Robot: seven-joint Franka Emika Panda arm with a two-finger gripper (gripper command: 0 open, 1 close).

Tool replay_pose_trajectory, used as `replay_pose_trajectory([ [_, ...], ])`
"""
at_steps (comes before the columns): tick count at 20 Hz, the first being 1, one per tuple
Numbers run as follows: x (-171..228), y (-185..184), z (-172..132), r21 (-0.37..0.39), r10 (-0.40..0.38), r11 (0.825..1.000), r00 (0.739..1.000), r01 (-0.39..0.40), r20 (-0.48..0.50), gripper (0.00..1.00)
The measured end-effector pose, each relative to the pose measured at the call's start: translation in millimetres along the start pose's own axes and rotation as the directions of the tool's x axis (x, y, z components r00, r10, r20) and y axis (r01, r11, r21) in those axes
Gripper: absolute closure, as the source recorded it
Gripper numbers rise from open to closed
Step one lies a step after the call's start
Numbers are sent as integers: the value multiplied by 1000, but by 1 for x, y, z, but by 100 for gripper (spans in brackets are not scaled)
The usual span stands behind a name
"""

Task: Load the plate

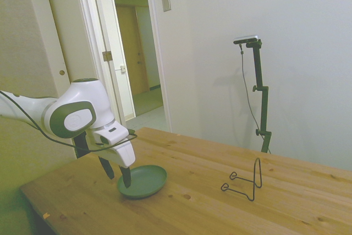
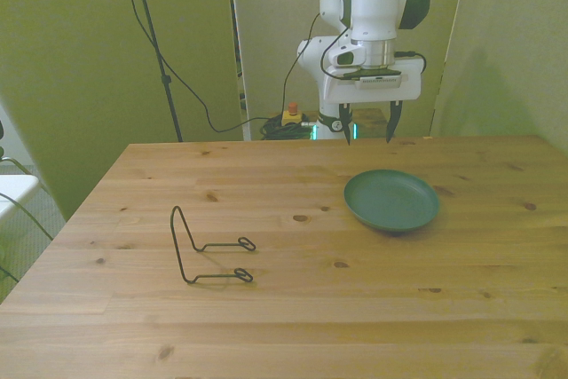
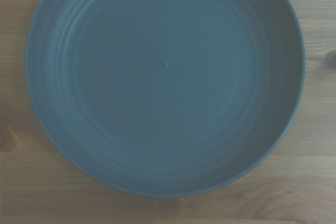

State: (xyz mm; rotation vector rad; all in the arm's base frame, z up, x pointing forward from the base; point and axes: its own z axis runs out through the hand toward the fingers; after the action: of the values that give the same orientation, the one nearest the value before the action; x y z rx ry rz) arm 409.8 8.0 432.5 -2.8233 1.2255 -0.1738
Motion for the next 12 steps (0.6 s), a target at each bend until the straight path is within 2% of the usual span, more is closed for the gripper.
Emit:
replay_pose_trajectory([
  [5, 9, 2, 1, 19, 37, 999, 999, -37, -14, 0],
  [12, 63, 11, 14, 32, 139, 990, 990, -138, -26, 0],
])
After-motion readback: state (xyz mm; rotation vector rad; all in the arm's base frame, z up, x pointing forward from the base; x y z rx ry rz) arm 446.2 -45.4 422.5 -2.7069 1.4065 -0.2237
